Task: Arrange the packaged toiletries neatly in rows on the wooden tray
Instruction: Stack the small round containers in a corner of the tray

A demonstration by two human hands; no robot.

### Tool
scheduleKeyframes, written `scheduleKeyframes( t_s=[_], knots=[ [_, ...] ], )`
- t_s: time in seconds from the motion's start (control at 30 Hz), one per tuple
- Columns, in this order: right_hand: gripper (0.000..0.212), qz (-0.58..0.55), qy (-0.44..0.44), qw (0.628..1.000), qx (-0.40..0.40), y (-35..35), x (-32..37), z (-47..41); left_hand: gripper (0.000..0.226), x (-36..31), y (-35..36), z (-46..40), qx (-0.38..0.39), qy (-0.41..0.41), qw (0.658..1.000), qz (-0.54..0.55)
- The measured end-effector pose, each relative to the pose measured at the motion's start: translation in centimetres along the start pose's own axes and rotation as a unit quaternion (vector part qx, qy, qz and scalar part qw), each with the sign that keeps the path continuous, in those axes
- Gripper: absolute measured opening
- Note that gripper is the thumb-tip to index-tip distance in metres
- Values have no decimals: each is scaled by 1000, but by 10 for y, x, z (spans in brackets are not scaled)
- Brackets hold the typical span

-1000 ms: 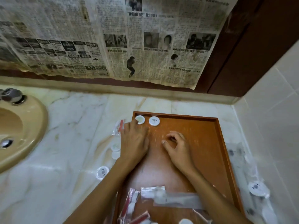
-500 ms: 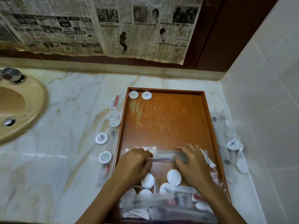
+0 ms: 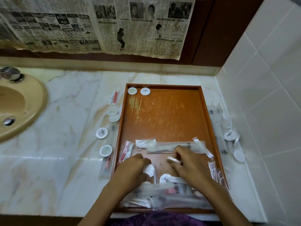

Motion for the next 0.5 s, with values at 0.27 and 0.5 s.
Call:
scheduleKeyframes(
  t_s=[0.27, 0.5],
  knots=[
    [30, 54, -75, 995, 21, 6, -7, 7, 10, -2, -8, -6, -149, 44, 987, -49],
    [27, 46, -29, 998, -31, 4, -6, 15, 18, 10, 2, 9, -124, 44, 991, -29]
  ],
)
Point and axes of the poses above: each hand's wrist, its own z-axis away from the middle knuckle, its own y-axis out of the palm, x = y × z, the point moved 2 cm from there along -z, towards the middle knuckle, and after that the axes turned 8 degrees about y, right-handed, at the moved point
